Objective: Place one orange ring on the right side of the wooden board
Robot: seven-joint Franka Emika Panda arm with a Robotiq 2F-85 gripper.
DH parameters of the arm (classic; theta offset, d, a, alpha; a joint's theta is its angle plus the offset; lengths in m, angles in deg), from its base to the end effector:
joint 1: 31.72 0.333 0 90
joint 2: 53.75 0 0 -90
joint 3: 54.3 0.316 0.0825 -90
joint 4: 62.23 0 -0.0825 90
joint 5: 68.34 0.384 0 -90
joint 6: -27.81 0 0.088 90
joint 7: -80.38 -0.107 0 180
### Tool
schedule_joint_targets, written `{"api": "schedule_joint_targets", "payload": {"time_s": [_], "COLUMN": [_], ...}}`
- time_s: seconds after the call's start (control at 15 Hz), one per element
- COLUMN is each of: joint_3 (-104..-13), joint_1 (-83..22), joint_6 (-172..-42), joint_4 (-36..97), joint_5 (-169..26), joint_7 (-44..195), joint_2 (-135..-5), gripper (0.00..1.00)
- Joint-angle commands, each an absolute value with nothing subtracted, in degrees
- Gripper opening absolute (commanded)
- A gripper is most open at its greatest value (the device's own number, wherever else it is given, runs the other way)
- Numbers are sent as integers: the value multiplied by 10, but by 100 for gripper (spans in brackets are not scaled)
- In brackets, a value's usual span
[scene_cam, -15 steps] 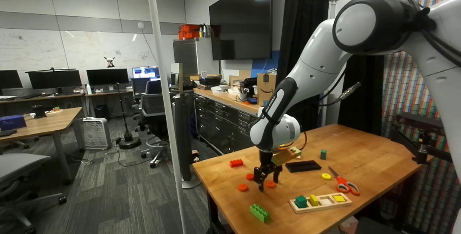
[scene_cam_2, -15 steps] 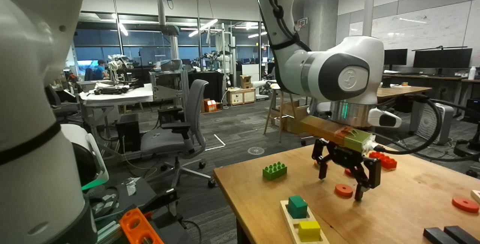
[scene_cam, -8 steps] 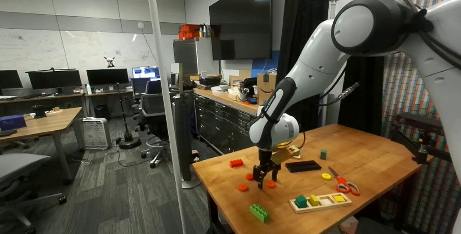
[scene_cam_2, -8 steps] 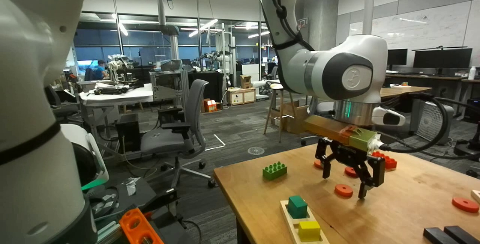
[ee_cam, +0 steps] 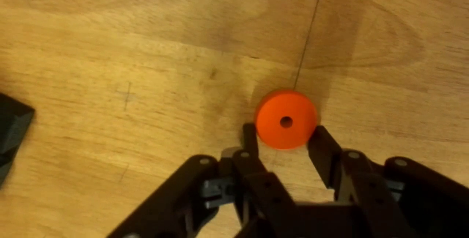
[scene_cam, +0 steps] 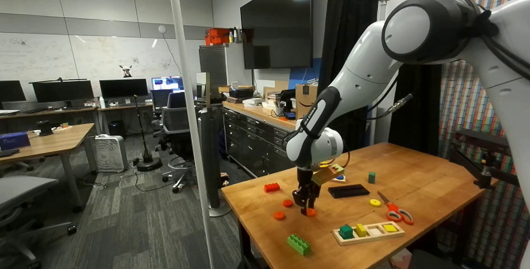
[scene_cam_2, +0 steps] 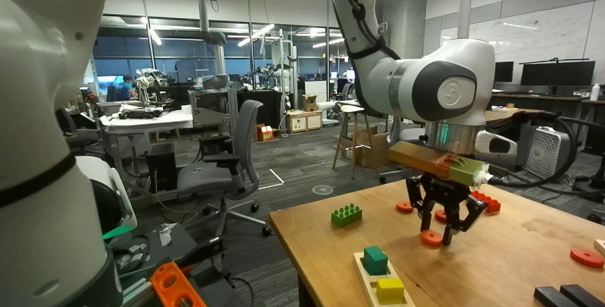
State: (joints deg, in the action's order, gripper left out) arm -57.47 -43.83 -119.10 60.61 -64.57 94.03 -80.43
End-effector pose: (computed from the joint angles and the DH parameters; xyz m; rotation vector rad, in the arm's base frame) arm 0.5442 -0.1503 0.1787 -3.1180 0.1233 0.0631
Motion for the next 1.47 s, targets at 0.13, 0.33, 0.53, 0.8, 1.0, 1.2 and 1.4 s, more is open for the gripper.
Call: {"api": "schedule_joint_targets", "payload": {"time_s": [0.13,0.33,0.53,0.8,1.0,1.2,1.4], "joint_3": [-574,-584,-610,-643,-684,-722,-762], "joint_1": [-441,-429,-402,-375,-352,-346,-343], "joint_6": [-1178,-1184,-1249,-1333,-1392,-1433,-1464], "joint_4": [591,591,601,614,626,639,654], "joint_5": [-649,-652,-662,-665,-669,-656,-645], "joint_7": [943,909,822,734,672,627,584], "joint_2": [-813,-807,-794,-779,-769,-753,-740], "gripper": [18,18,18,18,18,18,18]}}
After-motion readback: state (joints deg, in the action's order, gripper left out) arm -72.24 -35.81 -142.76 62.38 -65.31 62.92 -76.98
